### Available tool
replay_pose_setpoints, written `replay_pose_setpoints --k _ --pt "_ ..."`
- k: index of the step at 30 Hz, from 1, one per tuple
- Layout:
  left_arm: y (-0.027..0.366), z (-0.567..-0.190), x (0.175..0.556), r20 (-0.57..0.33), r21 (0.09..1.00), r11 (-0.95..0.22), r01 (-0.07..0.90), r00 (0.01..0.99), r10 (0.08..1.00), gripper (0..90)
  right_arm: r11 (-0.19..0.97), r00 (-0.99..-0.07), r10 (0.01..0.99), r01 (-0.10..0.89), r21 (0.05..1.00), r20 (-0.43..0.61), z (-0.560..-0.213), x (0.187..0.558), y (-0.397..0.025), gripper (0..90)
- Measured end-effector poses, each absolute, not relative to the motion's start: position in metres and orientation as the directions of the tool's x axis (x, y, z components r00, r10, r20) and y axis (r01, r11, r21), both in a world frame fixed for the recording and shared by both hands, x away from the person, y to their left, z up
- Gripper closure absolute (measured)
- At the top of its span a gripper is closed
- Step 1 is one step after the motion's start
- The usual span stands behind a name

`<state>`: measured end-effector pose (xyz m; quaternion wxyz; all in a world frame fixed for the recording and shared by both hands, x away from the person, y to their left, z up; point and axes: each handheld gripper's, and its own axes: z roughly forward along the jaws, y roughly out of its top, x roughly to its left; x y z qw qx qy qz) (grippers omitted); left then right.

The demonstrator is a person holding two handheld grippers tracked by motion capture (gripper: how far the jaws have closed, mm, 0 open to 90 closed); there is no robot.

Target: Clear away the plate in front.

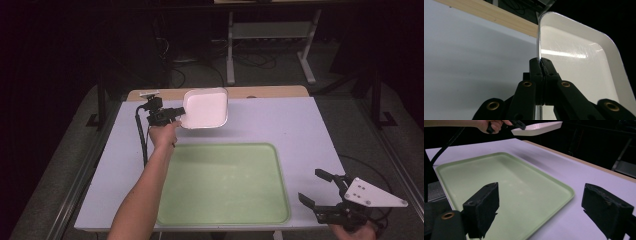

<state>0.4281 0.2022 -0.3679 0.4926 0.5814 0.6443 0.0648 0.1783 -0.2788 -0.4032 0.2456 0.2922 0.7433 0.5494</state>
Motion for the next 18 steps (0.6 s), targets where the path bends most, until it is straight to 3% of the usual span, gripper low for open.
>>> replay_pose_setpoints --k 18 --pt "0.205 -0.377 0.395 -0.548 0.658 0.277 0.700 0.193 0.814 88.4 0.230 -0.709 0.703 0.169 0.958 -0.044 -0.404 0.179 -0.275 13.6"
